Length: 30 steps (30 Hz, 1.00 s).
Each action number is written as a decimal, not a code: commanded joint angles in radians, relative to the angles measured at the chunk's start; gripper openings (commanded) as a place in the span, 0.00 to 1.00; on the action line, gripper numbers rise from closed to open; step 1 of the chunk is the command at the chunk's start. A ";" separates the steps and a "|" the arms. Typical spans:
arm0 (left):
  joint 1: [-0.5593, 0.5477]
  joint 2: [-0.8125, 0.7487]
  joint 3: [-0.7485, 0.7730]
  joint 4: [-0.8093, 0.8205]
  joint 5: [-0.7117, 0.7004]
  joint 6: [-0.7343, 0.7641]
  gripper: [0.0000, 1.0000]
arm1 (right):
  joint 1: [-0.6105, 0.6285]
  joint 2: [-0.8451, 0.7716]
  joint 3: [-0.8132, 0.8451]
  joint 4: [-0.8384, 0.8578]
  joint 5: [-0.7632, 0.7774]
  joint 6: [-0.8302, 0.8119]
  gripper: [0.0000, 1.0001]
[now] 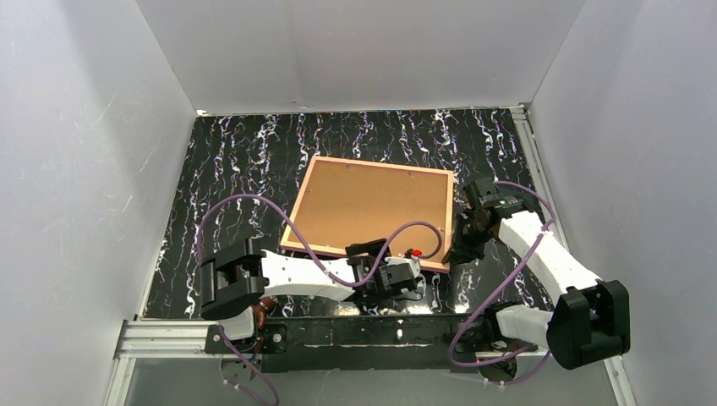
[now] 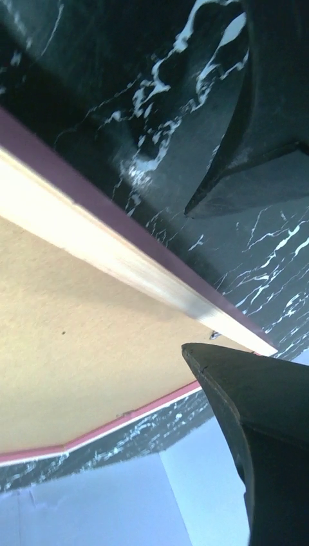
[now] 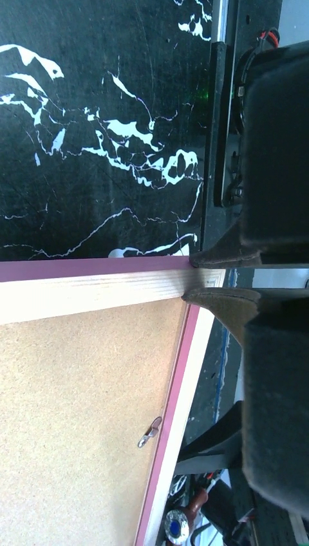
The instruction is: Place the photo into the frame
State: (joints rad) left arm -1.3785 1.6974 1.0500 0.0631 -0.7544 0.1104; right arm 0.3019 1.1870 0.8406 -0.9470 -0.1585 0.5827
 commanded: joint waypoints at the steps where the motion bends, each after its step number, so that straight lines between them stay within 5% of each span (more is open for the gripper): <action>1: -0.014 0.041 0.014 -0.034 -0.202 0.006 0.65 | -0.006 -0.037 0.069 0.006 -0.085 0.024 0.01; 9: -0.068 0.098 0.025 -0.012 -0.366 0.064 0.38 | -0.006 -0.041 0.053 0.019 -0.091 0.028 0.01; 15: -0.091 0.140 0.043 -0.011 -0.432 0.103 0.07 | -0.006 -0.071 0.051 0.036 -0.123 0.011 0.05; 17: -0.093 0.135 0.040 -0.006 -0.430 0.115 0.02 | -0.005 -0.092 0.061 0.035 -0.118 0.010 0.32; 21: -0.094 0.100 0.032 -0.039 -0.378 0.116 0.00 | -0.005 -0.136 0.100 0.011 -0.092 0.008 0.56; 30: -0.092 -0.039 0.071 -0.267 -0.218 0.043 0.00 | -0.006 -0.262 0.207 0.005 -0.077 0.031 0.72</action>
State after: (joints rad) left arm -1.4681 1.7805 1.0702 -0.0147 -1.0172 0.2104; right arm 0.2958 0.9829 0.9714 -0.9443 -0.2283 0.6003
